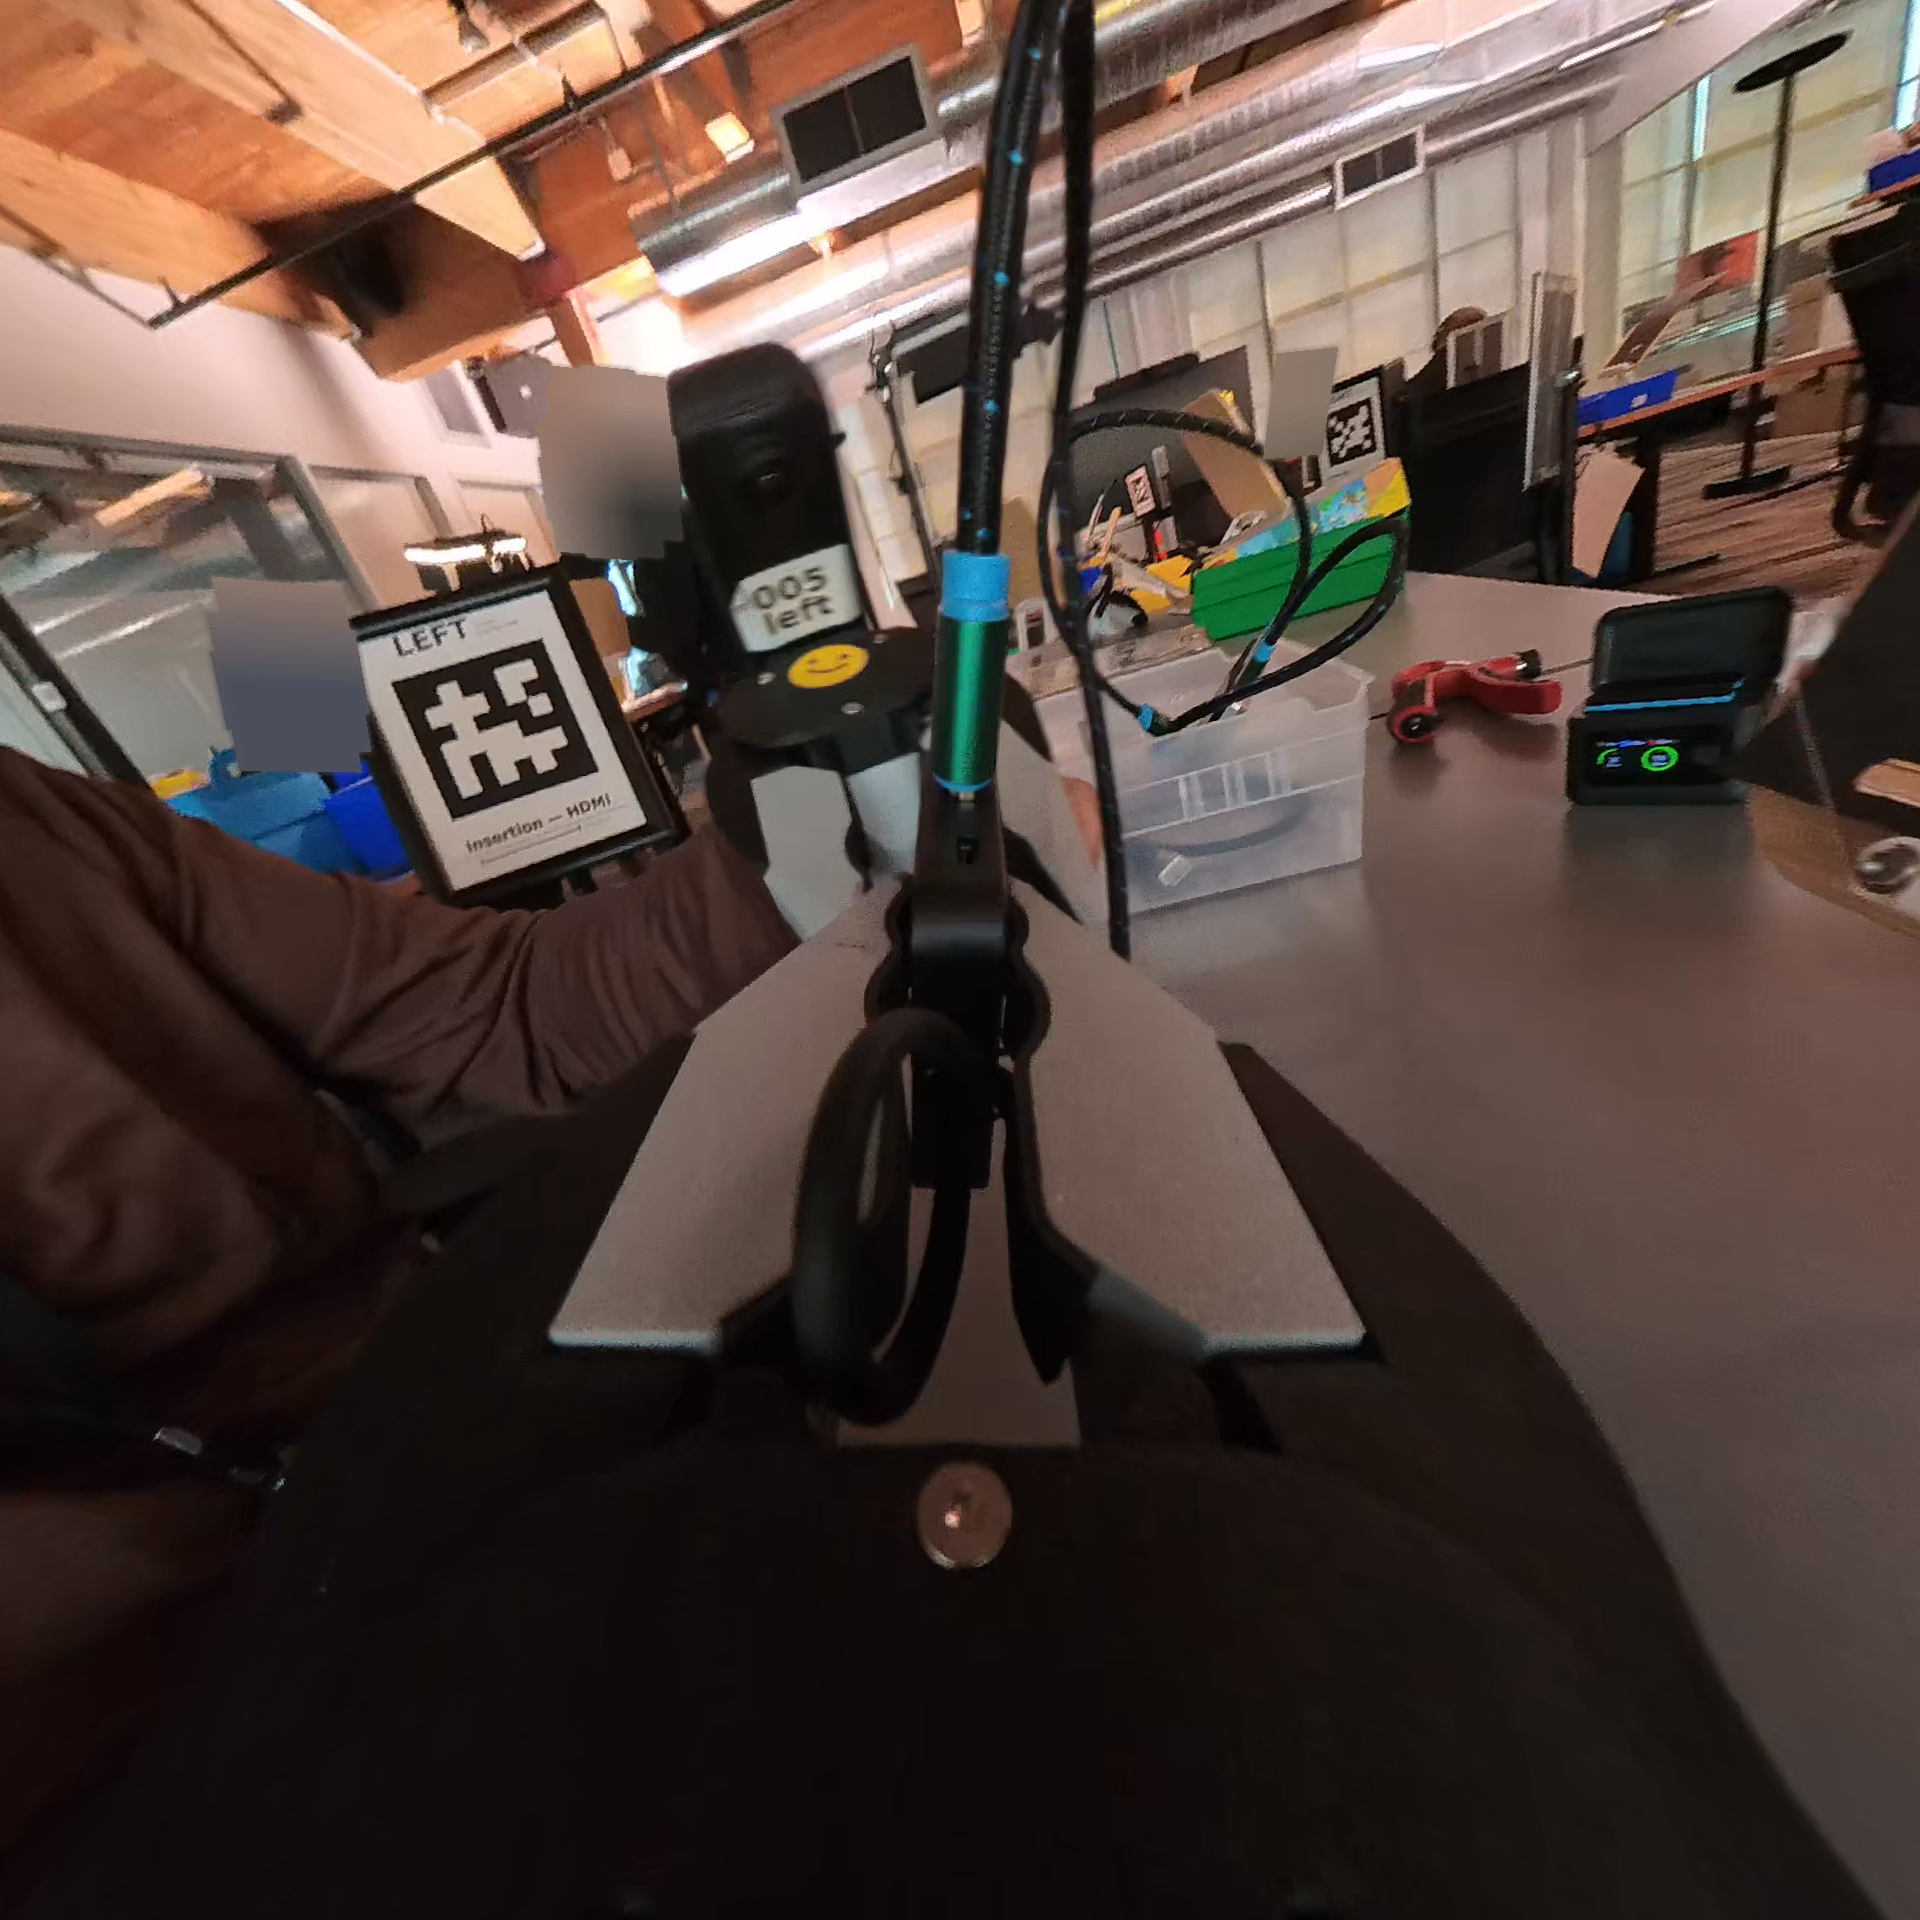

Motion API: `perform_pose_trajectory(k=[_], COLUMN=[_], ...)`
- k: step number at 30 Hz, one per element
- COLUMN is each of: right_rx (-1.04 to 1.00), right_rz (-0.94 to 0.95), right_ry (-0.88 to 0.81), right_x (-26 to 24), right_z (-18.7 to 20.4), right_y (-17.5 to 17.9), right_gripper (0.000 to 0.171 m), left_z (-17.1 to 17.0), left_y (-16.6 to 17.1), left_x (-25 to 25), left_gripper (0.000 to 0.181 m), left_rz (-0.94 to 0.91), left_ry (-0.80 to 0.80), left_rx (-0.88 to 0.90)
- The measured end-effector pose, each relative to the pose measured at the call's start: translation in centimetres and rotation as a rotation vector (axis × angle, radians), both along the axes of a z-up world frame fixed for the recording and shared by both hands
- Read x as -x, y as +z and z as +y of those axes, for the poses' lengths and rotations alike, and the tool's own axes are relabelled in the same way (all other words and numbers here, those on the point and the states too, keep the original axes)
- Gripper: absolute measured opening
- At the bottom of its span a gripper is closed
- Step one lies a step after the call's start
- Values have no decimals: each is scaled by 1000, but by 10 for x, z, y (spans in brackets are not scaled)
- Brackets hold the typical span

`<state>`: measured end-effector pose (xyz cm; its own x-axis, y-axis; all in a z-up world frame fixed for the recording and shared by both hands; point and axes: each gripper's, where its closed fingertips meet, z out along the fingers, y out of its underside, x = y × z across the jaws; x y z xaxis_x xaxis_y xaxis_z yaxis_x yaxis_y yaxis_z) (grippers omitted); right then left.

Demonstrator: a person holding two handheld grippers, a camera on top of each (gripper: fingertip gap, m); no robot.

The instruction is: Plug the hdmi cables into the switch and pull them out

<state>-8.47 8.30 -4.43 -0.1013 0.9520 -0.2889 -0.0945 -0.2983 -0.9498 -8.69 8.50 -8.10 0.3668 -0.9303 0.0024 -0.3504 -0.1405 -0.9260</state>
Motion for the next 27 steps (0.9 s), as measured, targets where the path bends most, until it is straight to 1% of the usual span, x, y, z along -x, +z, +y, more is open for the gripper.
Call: perform_pose_trajectory(k=[3,4,6,7,9,11,14,16,20,27], right_rx=[-7,-3,10,-1,-39,-27,28,42,1,13], right_rz=[-38,-46,-56,-80,-136,-168,-173,-158,-156,-79], right_ry=[52,71,92,85,57,69,88,78,28,28], right_x=[6,7,9,11,16,19,19,18,14,10], right_z=[-7,-9,-9,-9,-7,-8,-5,-2,4,2], right_y=[-9,-12,-16,-20,-30,-37,-41,-41,-41,-29], right_gripper=[10,10,10,10,10,12,21,19,14,13], left_z=[-9,-13,-14,-14,-12,-12,-8,-6,-3,-5], left_y=[-2,-4,-8,-12,-22,-32,-42,-43,-42,-23], left_x=[-16,-19,-20,-18,-13,-6,2,2,2,0], left_gripper=[22,18,17,16,13,12,13,12,13,12], left_rz=[-88,-105,-150,-169,-148,-111,-60,-52,-42,-135], left_ry=[-119,-158,-208,-217,-216,-222,-199,-186,-164,-165], left_rx=[37,20,-5,23,127,142,140,131,78,48])
